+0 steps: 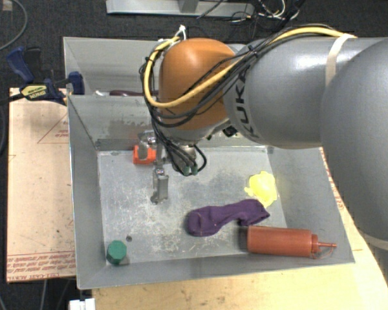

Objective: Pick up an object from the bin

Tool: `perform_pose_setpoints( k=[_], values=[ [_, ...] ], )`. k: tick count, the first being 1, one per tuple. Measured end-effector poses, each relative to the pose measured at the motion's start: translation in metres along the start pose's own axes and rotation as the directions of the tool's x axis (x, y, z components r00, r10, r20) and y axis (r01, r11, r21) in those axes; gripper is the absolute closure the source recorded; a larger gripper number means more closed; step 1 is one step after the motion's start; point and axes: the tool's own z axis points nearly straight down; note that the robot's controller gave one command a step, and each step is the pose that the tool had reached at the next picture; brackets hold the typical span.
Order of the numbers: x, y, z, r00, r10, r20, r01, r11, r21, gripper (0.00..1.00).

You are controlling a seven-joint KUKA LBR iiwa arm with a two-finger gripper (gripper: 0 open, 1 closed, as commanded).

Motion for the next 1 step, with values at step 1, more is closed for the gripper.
perform_pose_setpoints(
  k=[1],
  values=[
    [0.0162,-0.0309,0.0658,1.0,0.017,-0.015,-0.017,1.0,0.002,0.0]
  ],
)
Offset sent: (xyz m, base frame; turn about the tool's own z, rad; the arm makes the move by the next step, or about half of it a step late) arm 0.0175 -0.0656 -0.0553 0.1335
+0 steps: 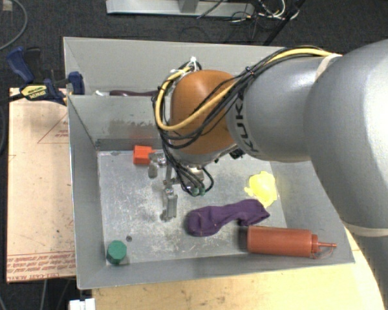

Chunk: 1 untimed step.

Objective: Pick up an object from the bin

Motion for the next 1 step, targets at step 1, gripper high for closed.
perform_pose_setpoints(
  k=[1],
  values=[
    [-0.0086,-0.0206,0.0204,0.998,0.064,-0.003,-0.064,0.998,-0.001,0.0]
  ],
)
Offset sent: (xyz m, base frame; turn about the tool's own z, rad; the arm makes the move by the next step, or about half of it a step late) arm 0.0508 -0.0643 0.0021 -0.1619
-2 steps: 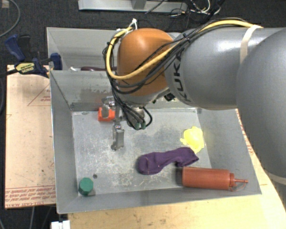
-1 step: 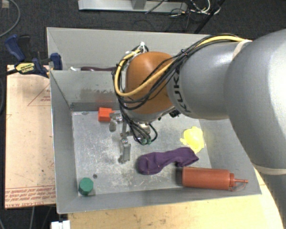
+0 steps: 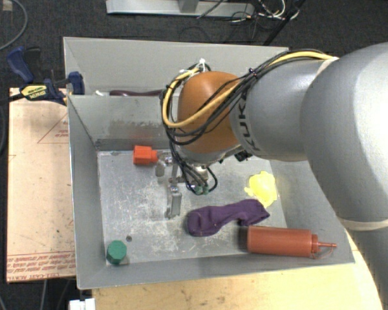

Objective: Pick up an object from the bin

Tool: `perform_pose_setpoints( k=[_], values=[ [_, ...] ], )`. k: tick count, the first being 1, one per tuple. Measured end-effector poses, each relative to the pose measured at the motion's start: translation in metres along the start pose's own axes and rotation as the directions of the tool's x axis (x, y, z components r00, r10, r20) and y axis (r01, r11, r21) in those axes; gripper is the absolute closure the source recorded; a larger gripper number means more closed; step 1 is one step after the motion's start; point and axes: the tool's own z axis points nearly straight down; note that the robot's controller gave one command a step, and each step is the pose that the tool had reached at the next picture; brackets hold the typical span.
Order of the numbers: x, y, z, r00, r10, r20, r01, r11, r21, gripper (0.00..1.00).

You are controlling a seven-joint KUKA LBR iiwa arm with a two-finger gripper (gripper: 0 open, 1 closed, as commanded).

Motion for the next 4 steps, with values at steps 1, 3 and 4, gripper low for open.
perform_pose_setpoints(
  k=[1,3,4],
  values=[
    [-0.021,-0.022,-0.015,0.996,-0.089,0.009,0.089,0.996,0.0,0.0],
    [0.001,-0.062,0.002,0.978,-0.207,0.0,0.207,0.978,-0.002,0.0],
    [0.028,-0.087,-0.01,0.953,-0.304,0.01,0.304,0.953,0.001,0.0]
  ],
)
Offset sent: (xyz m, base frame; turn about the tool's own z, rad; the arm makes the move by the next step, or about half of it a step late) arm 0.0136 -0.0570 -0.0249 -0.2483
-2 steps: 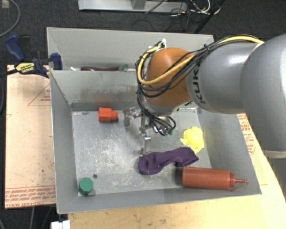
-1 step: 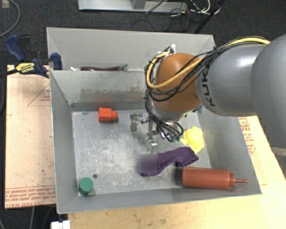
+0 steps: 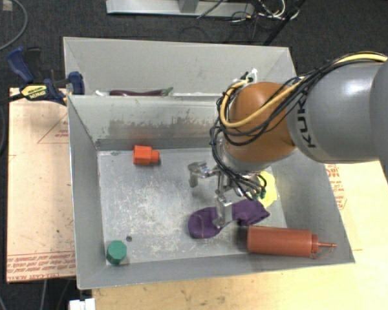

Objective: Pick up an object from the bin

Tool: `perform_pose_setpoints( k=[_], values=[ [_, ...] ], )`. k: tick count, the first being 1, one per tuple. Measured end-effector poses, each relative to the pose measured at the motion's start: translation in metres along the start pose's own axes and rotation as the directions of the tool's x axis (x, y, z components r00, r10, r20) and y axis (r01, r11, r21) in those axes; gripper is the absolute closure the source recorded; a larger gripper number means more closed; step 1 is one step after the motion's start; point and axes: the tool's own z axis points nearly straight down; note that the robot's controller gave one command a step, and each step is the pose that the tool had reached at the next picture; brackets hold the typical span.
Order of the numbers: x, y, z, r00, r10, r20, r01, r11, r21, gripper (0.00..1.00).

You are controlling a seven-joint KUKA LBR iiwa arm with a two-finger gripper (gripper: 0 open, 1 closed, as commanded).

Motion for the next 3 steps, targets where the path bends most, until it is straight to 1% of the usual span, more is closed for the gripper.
perform_pose_setpoints(
  k=[1,2,3],
  values=[
    [0.034,-0.009,0.029,0.991,-0.131,-0.009,0.131,0.991,-0.006,1.0],
    [0.034,-0.009,0.029,0.991,-0.131,-0.009,0.131,0.991,-0.006,1.0],
    [0.026,-0.003,-0.163,0.996,-0.095,-0.004,0.095,0.996,-0.004,1.0]
  ],
)
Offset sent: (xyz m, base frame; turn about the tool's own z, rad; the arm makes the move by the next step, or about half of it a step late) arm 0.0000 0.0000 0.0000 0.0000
